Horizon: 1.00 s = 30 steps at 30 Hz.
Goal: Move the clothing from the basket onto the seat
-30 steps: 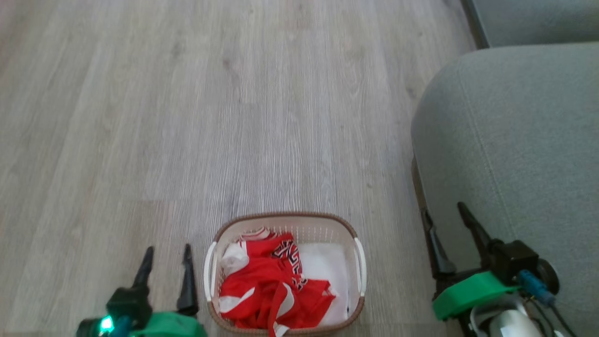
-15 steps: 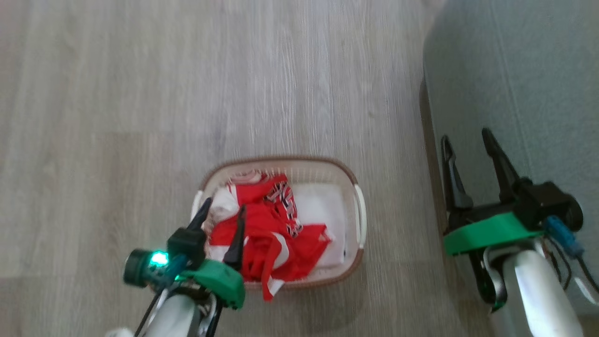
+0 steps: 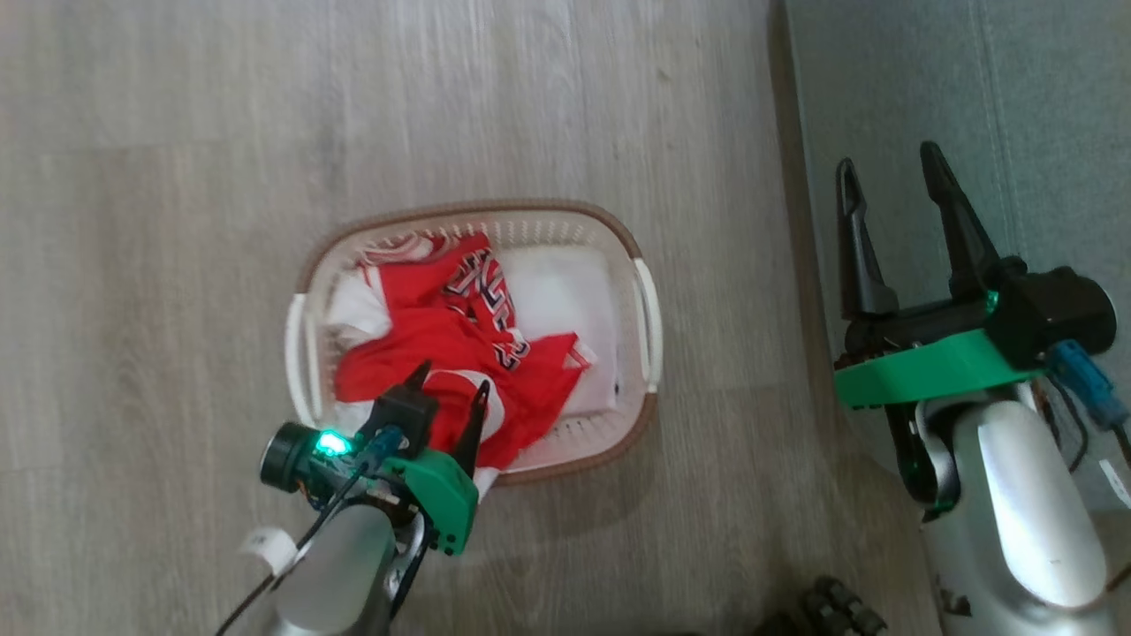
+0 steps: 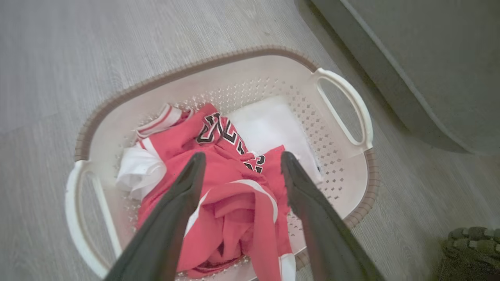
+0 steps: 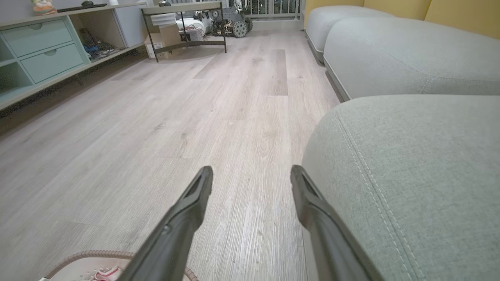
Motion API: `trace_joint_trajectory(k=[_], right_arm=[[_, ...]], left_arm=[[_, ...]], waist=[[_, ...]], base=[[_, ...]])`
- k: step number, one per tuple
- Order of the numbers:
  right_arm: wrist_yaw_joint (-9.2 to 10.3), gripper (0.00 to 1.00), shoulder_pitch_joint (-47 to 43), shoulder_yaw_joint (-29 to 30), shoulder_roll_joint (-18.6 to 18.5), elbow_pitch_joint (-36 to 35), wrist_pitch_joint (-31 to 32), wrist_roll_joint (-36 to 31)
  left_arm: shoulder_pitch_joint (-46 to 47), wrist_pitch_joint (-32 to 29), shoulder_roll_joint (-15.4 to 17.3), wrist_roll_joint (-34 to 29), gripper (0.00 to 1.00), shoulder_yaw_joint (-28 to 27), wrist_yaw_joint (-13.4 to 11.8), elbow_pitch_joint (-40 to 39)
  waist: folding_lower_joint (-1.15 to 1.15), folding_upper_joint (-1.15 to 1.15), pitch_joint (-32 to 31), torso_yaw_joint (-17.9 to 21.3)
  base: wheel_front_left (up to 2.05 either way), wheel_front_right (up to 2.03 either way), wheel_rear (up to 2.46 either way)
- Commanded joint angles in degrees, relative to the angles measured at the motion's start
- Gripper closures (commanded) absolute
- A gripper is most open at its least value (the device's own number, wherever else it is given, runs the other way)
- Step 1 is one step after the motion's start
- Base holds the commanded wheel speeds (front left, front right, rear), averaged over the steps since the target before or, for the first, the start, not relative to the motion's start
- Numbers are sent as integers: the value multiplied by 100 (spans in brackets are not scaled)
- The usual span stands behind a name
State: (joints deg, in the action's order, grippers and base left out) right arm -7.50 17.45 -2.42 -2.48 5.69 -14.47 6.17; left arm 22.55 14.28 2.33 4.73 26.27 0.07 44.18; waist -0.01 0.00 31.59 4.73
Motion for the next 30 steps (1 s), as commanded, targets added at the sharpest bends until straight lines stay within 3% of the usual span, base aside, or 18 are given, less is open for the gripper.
trace_joint_trajectory(k=[1,9,16,20,21,22,30], right_arm=[[1,0,64,-158,-40,-229,-52,51],[1,0,201,-228,-40,-254,-52,118],[1,0,245,-284,-40,-249,-52,163],[1,0,295,-322,-40,-224,-52,166],[1,0,305,-330,-40,-218,-52,166],[1,0,309,-336,-40,-210,-52,163],[1,0,183,-351,-40,-73,-52,141]], left_arm=[[42,72,54,2,0,-84,24,88],[310,72,54,-2,0,125,40,867],[480,72,54,137,3,151,-126,1345],[601,72,54,156,66,191,-122,1568],[631,72,54,174,89,191,-112,1567],[651,72,54,187,100,201,-98,1530],[497,72,54,271,100,259,-71,926]], waist=[[1,0,282,203],[1,0,610,394],[1,0,678,467],[1,0,691,490],[1,0,686,493],[1,0,673,493],[1,0,265,388]], base=[[0,0,0],[0,0,0],[0,0,0],[0,0,0],[0,0,0],[0,0,0],[0,0,0]])
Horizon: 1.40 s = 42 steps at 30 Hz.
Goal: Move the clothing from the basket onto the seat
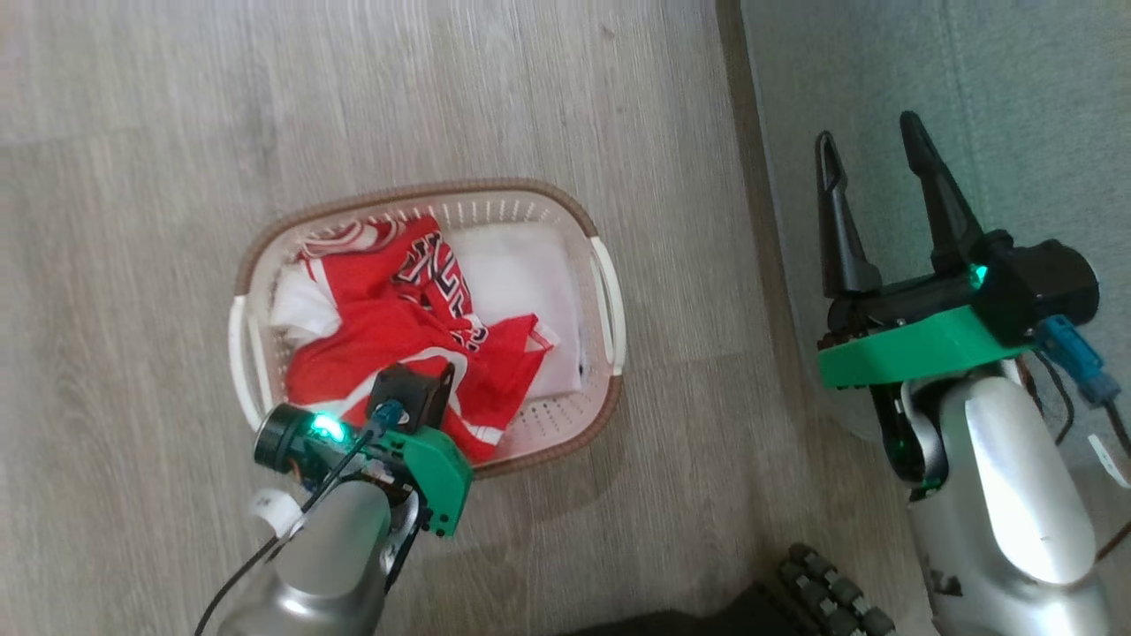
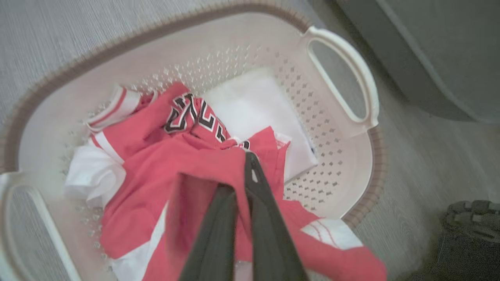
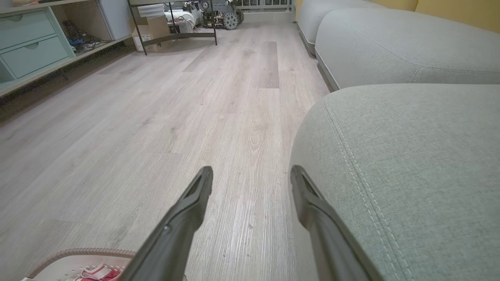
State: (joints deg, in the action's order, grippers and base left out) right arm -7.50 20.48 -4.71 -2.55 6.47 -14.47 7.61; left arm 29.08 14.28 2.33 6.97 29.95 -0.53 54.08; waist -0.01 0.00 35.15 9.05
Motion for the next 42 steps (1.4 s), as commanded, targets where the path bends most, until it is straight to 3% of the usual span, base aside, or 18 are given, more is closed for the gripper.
trace_joint_trajectory(k=[1,15,29,42], right_arm=[[1,0,-139,-121,-32,-133,-52,-5],[1,0,-683,-33,-32,318,-52,-103],[1,0,-1589,127,-32,649,-52,-163],[1,0,-1700,-116,-32,775,-52,-212]], left_arm=[[-186,72,54,58,100,-123,-14,-153],[-683,72,209,53,100,-488,-24,-1532],[-846,72,406,51,100,-663,242,-2429],[-30,-5,375,35,100,-463,498,-2842]], waist=[[1,0,-170,-69],[1,0,-1809,-500],[1,0,-3352,-740],[1,0,-3850,-843]], base=[[0,0,0],[0,0,0],[0,0,0],[0,0,0]])
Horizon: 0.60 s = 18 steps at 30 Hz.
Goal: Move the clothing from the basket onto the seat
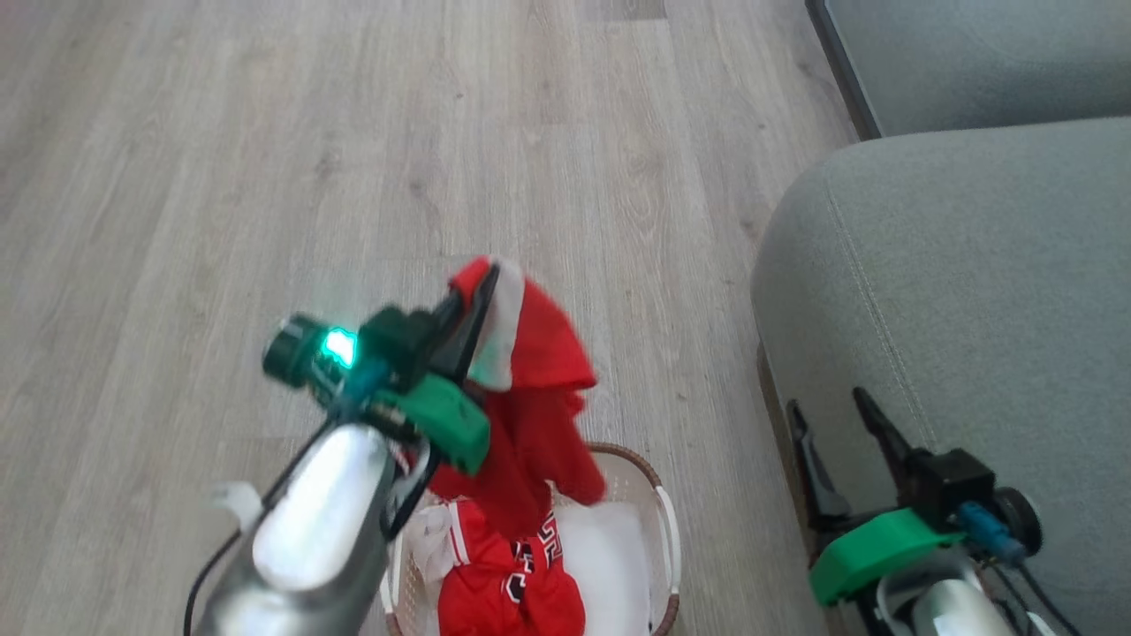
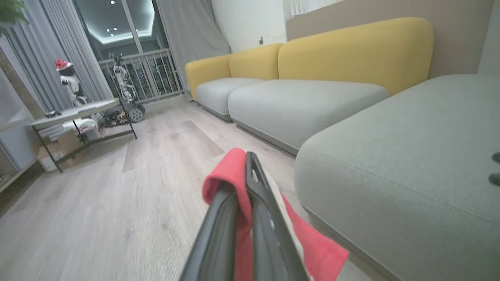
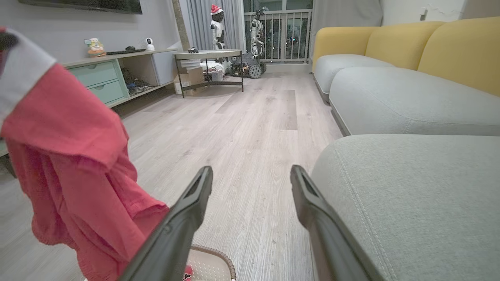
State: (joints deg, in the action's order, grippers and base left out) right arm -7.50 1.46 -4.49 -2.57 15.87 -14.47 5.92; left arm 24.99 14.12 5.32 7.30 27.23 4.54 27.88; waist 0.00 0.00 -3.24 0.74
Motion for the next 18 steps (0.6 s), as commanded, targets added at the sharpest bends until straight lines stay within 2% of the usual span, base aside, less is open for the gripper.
trace_joint_trajectory(k=[1,9,18], right_arm=[[1,0,218,-187,-31,-144,-52,-32],[1,0,432,-793,-31,155,-52,69],[1,0,1094,-1628,-31,802,-52,191]], left_arm=[[457,-13,59,11,100,-173,0,-244],[931,-259,-100,138,100,85,92,-459],[1286,-413,-224,403,100,543,110,-810]], waist=[[0,0,-30,-22],[0,0,-145,-111],[0,0,-224,-215]], base=[[0,0,0],[0,0,0],[0,0,0]])
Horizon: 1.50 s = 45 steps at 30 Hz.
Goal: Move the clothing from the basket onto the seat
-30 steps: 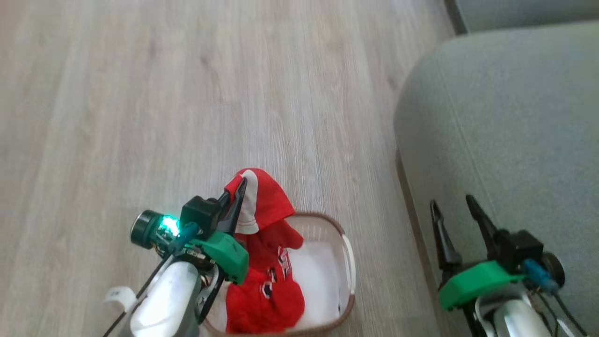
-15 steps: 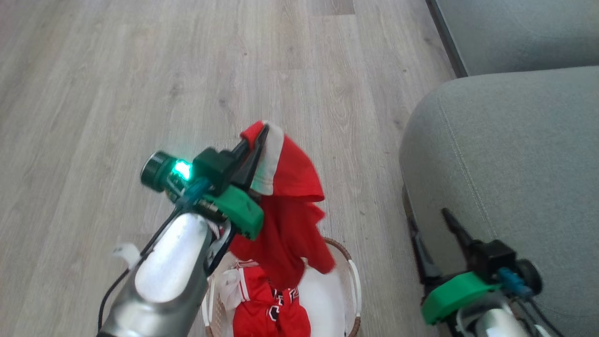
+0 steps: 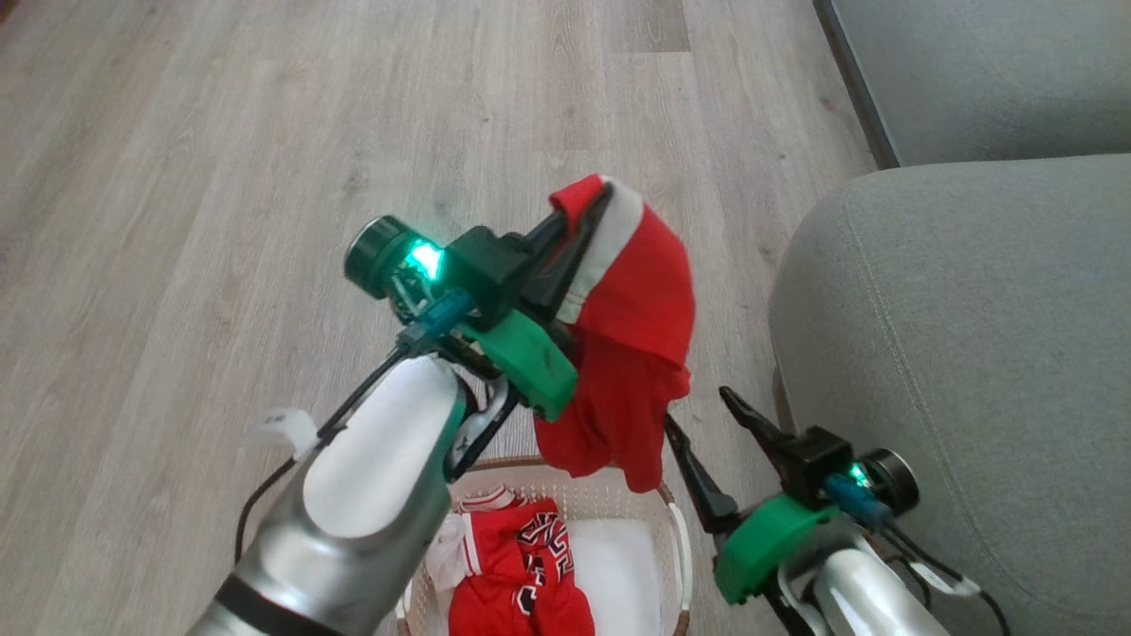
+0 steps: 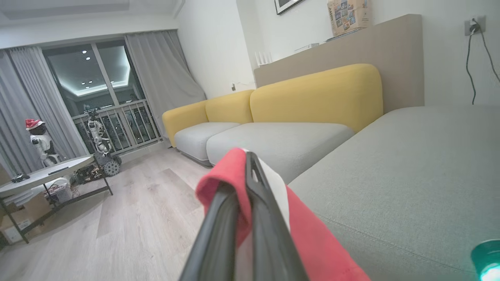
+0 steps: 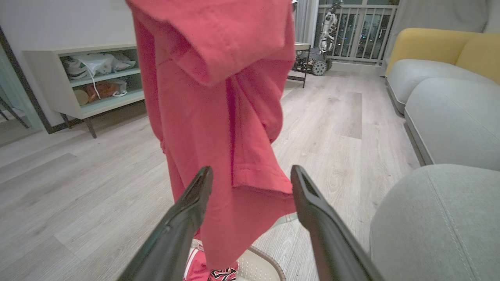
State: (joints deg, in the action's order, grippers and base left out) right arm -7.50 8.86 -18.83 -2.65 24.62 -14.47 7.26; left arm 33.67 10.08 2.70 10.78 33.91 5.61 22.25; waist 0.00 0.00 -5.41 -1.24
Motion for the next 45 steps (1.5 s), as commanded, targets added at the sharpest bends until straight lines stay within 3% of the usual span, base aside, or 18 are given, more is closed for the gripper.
trace_joint_trajectory(k=[1,11,12,14,15,25,26,27,28,29,45], right_arm=[[1,0,441,-269,-22,14,-52,62],[1,0,1252,-1192,-22,796,-52,552],[1,10,1312,-1250,-22,854,-52,598],[1,75,1403,-1299,-22,912,-52,668],[1,100,1429,-1306,-22,919,-52,690],[1,100,1297,-1025,-22,669,-52,514],[1,100,1266,-981,-22,614,-52,496],[1,100,1234,-933,-22,549,-52,484],[1,100,1202,-886,-22,485,-52,470],[1,100,1175,-837,-22,425,-52,448],[1,100,946,219,-25,-93,-52,-69]], left_arm=[[446,-19,34,88,100,-68,-7,-278],[633,-93,20,740,100,541,-202,-513],[655,-96,20,783,100,603,-234,-516],[690,-100,19,831,100,688,-300,-493],[702,-99,19,838,100,709,-332,-467],[558,52,125,999,98,535,-546,23],[526,85,137,1032,69,499,-564,69],[493,116,153,1051,49,476,-578,111],[463,149,175,1062,6,454,-596,148],[431,179,189,1084,0,426,-613,190],[-460,475,182,1267,0,324,-715,475]], waist=[[0,0,-11,-28],[0,0,-43,-159],[0,0,-45,-181],[0,0,-50,-221],[0,0,-50,-235],[0,0,-32,-180],[0,0,-31,-157],[0,0,-30,-136],[0,0,-28,-110],[0,0,-25,-82],[0,0,4,690]], base=[[0,0,0],[0,0,0],[0,0,0],[0,0,0],[0,0,0],[0,0,0],[0,0,0],[0,0,0],[0,0,0],[0,0,0],[0,0,0]])
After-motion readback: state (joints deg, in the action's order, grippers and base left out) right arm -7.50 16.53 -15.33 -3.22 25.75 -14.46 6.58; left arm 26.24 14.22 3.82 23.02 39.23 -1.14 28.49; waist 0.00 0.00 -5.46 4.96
